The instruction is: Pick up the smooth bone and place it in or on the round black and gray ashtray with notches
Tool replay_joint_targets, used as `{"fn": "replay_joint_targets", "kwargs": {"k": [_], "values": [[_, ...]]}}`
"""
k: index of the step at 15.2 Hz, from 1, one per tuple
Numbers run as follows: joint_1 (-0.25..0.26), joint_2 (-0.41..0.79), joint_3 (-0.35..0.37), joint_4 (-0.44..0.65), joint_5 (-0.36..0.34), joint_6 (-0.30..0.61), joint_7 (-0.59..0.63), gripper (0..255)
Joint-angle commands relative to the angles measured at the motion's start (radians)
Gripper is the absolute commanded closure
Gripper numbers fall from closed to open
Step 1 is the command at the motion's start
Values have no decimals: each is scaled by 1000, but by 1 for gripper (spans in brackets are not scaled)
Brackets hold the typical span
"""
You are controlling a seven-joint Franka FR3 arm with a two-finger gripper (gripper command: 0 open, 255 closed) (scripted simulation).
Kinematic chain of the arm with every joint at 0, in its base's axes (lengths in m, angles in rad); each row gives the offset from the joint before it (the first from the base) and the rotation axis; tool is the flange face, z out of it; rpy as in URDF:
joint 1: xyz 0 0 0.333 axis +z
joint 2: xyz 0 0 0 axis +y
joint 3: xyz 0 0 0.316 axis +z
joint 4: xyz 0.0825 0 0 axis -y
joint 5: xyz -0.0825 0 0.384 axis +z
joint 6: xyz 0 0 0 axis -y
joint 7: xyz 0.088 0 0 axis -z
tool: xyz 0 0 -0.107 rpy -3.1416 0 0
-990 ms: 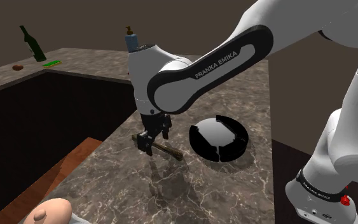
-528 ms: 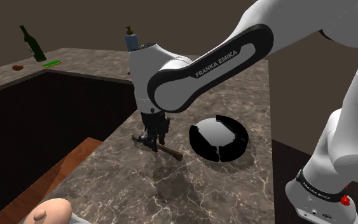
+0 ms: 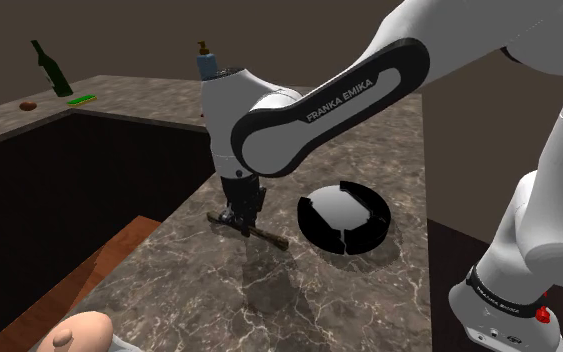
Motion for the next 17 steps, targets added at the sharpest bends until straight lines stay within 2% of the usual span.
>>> {"fn": "replay_joint_targets", "kwargs": {"k": [1,17], "values": [[1,-4,2,2,5,-10,-2,255],[-4,-58,3,159,27,-216,-9,255]]}}
